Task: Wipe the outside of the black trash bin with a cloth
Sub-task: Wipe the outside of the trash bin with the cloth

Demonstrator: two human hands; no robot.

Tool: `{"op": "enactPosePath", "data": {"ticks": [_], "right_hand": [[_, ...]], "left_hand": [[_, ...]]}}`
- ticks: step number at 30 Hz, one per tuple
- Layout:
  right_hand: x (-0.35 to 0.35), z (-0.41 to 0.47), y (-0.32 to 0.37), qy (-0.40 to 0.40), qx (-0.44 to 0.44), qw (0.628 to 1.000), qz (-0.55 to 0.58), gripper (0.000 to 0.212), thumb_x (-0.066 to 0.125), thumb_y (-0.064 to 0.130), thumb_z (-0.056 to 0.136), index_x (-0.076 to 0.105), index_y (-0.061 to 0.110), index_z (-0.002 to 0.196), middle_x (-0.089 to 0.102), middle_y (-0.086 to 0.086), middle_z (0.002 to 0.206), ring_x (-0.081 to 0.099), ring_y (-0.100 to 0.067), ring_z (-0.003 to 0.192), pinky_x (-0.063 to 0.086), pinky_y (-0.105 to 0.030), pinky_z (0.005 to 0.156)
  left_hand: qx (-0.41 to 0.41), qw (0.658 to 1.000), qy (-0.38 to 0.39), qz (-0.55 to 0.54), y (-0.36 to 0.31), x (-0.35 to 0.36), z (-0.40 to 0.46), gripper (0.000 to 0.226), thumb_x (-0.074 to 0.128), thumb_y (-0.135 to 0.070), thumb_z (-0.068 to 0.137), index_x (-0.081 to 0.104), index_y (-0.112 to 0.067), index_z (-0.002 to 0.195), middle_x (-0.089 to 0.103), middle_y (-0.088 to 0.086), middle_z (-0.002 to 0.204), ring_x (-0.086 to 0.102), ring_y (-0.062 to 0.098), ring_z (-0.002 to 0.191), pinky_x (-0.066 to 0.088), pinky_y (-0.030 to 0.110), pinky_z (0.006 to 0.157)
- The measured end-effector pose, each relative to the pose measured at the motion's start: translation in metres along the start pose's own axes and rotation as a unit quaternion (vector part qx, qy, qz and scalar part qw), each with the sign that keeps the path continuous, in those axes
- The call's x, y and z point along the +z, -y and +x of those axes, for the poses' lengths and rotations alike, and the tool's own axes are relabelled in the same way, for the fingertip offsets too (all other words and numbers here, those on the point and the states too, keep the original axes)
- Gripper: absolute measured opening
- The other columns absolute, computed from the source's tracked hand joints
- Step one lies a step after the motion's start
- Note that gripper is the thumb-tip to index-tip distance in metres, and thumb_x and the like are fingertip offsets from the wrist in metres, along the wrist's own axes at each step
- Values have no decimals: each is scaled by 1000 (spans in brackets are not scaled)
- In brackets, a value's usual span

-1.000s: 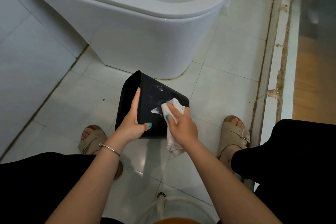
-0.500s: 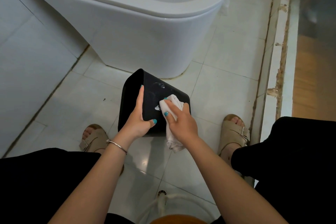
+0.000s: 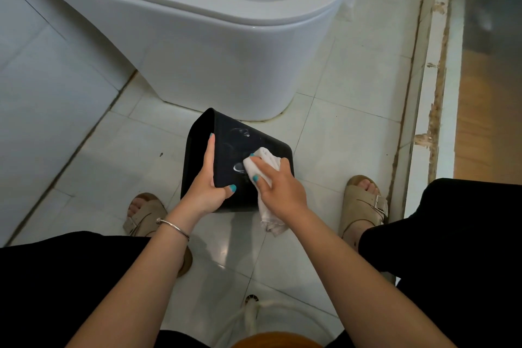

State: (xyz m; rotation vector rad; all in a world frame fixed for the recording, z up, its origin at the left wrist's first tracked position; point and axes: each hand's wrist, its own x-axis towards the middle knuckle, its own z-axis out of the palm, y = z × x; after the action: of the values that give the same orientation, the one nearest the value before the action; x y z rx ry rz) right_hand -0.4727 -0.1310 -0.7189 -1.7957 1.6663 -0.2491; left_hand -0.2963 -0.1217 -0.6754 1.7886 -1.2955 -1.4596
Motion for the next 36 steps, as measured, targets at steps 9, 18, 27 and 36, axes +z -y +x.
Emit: {"op": "enactPosePath", "data": {"ticks": [9,18,27,36], "right_hand": [[3,-9,20,15,-59,998,-16,47,41,39,100,28,50,144,29,-3,130,46,-20,76,46,-30,68],[5,-6,-11,9,23,999,-23,47,40,38,101,25,51,144,27,-4,140,54,-22,92,48,-28,74],[1,-11,21,9,-94,995,-19,48,43,39,99,29,54,142,31,-1,127,48,-20,80,49,-31,72],[10,-11,-5,5,36,999,-27,50,40,36,101,22,48,146,24,-5,143,44,-13,83,46,-24,73]], "left_hand": [[9,1000,5,18,3,-4,1,115,63,10,85,-16,-44,149,38,-6,143,51,1,112,48,14,79],[5,1000,2,5,3,-2,-4,113,64,5,87,-14,-50,147,30,-9,146,43,11,127,46,15,84],[7,1000,-11,1,6,-3,-5,115,62,10,85,-15,-46,148,32,-3,151,45,12,128,45,26,96],[6,1000,-24,0,7,2,-5,114,63,9,85,-12,-51,147,31,-7,149,42,8,126,47,9,77]]}}
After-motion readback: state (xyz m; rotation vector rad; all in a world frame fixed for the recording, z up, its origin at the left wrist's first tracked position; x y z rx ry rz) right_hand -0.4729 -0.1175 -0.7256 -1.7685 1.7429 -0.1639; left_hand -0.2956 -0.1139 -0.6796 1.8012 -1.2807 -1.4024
